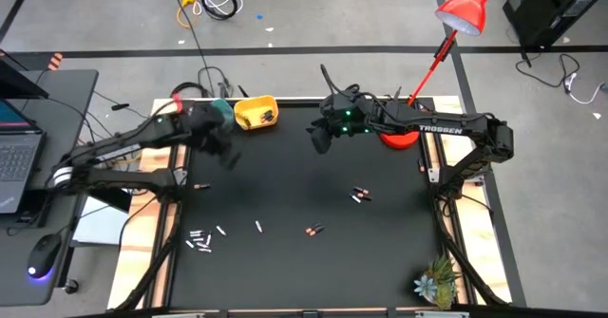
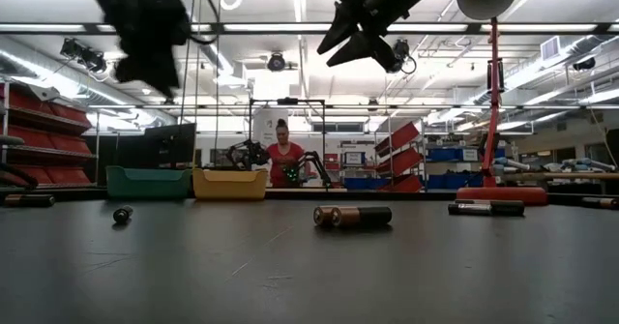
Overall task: Sort batteries
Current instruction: Put the silver battery into the blue bin
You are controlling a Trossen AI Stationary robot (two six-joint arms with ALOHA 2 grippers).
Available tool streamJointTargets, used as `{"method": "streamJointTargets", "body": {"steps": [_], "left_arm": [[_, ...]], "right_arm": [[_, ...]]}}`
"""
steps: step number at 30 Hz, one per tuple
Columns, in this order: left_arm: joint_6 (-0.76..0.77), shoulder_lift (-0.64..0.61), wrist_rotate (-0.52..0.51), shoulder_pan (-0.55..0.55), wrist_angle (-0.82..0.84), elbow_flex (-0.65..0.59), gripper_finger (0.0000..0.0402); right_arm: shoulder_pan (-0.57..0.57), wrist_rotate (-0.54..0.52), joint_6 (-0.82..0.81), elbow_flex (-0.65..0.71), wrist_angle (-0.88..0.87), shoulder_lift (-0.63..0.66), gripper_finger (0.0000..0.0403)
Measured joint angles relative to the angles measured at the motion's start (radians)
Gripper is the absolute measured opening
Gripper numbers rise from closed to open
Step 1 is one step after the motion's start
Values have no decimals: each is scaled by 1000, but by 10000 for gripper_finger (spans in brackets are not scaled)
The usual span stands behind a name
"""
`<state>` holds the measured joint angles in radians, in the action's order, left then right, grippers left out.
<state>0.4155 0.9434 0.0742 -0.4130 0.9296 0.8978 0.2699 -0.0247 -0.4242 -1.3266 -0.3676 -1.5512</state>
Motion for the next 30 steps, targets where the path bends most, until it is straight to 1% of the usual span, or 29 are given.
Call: {"method": "streamJointTargets", "body": {"steps": [4, 6, 9, 11, 13, 16, 18, 22, 24, 26, 30], "left_arm": [[159, -29, -1, 144, 144, 0, 158], [180, -28, 4, 232, 192, 0, 158], [154, -14, 17, 360, 245, -1, 157], [104, -9, 35, 430, 234, -9, 157], [50, -8, 80, 491, 208, -26, 157], [5, -8, 126, 571, 123, -58, 156], [-25, -8, 122, 610, -1, -82, 156], [-152, 19, 65, 664, -294, -124, 156], [-180, 45, 29, 676, -388, -134, 156], [-182, 84, -1, 676, -457, -135, 156], [-180, 200, -10, 676, -509, -137, 156]], "right_arm": [[0, 0, -1, 0, -2, -2, 158], [-2, 0, -2, 0, -2, -2, 158], [-7, -1, -3, 0, -2, -2, 158], [-18, -4, -3, 0, -1, -2, 158], [-33, -6, -3, 0, -1, -2, 158], [-55, -7, -16, 0, 0, -2, 158], [-69, -8, -26, 0, -2, -2, 158], [-96, -37, -40, 0, -25, -2, 158], [-104, -38, -40, 0, -36, 0, 158], [-112, -37, -41, 0, -44, 7, 158], [-134, -36, -16, 0, -90, 36, 158]]}}
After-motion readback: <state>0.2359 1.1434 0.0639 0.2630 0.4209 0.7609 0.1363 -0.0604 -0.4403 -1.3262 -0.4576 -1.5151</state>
